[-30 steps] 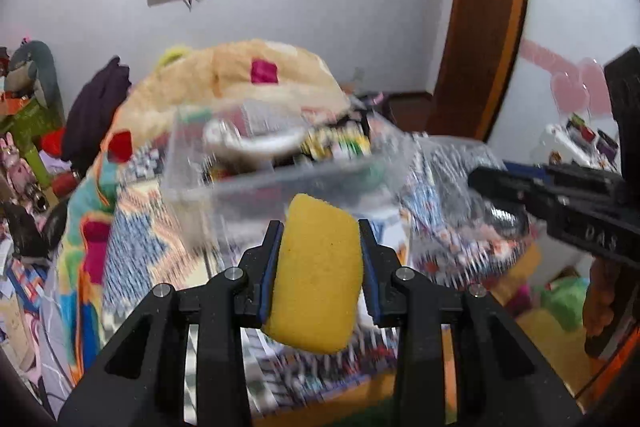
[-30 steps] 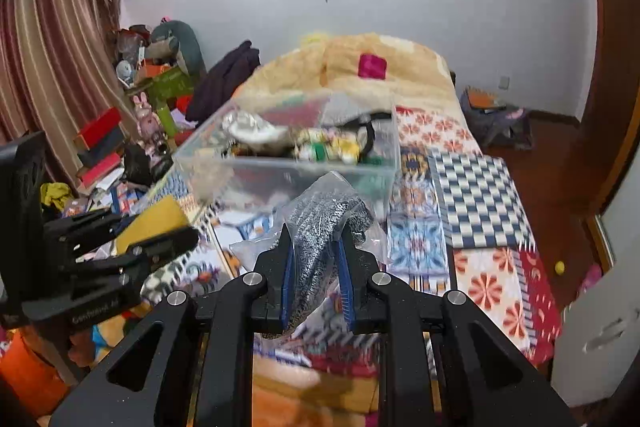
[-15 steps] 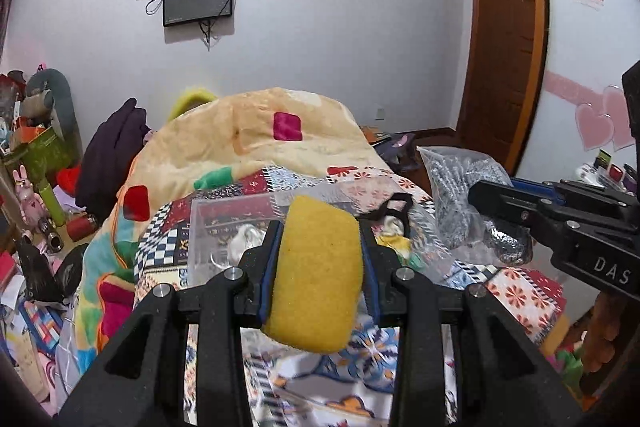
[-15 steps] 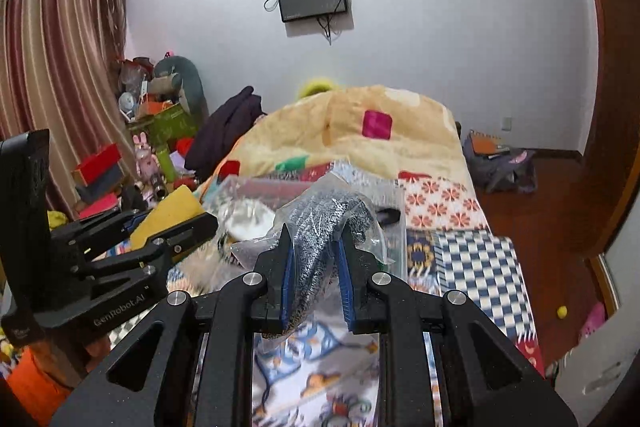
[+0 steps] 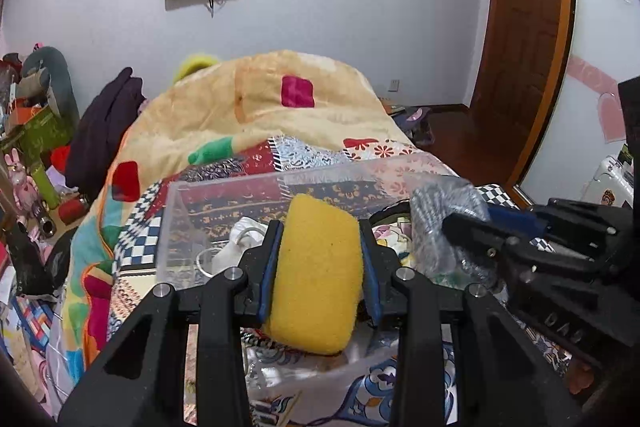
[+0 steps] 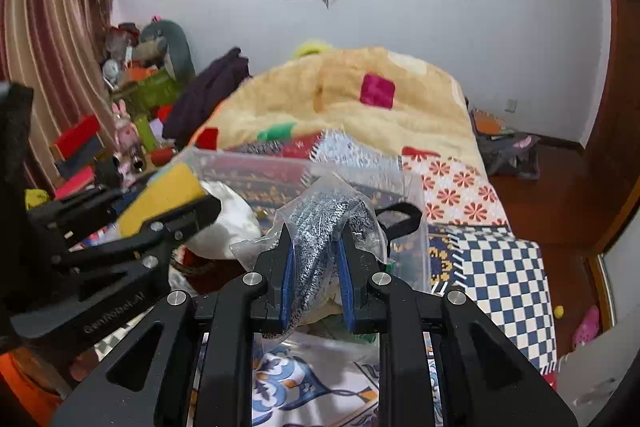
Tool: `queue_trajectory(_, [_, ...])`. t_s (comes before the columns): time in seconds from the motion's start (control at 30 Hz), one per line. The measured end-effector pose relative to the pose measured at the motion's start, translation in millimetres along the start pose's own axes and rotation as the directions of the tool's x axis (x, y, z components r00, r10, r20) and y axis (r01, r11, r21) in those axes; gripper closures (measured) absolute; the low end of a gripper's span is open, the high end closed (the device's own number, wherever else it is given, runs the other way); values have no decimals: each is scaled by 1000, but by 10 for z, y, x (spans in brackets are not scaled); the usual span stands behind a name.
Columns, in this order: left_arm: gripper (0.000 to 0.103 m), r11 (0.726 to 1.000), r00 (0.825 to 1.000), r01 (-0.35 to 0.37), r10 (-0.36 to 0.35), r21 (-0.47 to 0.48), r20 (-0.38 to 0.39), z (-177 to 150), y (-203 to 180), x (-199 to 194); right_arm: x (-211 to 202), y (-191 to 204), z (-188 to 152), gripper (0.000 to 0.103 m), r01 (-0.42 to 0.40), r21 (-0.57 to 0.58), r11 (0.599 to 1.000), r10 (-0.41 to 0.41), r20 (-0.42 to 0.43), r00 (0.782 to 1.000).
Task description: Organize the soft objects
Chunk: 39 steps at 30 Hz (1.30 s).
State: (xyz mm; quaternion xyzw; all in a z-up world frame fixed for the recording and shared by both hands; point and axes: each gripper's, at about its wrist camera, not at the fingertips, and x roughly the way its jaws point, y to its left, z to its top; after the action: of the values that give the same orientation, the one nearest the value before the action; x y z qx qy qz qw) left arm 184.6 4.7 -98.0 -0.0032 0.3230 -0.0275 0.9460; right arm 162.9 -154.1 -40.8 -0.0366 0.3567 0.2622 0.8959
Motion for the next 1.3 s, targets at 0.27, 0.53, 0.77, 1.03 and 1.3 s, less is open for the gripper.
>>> queue_trajectory(0.27, [64, 1000, 999, -5, 5, 7, -41, -30, -23, 212, 115, -62, -5, 82, -11, 6, 1000, 11, -40, 999])
queue_trajectory(0.53, [42, 1000, 1000, -4, 4, -12, -21, -22, 35, 113, 24, -64, 13, 58, -6, 5, 1000, 6, -36, 999])
queue_trajectory(0.77, [38, 1000, 999, 6, -5, -11, 45, 36, 35, -238, -284, -49, 89, 57, -21, 1, 1000, 21, 34, 999])
queue_trajectory(1.03, [38, 1000, 987, -9, 9, 5, 158, 93, -17, -824, -754, 43, 154, 56, -26, -20, 999, 29, 148, 989])
queue_trajectory(1.3, [31, 1000, 959, -18, 13, 14, 282, 104, -110, -1484, -1262, 155, 167, 51, -30, -32, 999, 38, 275, 961])
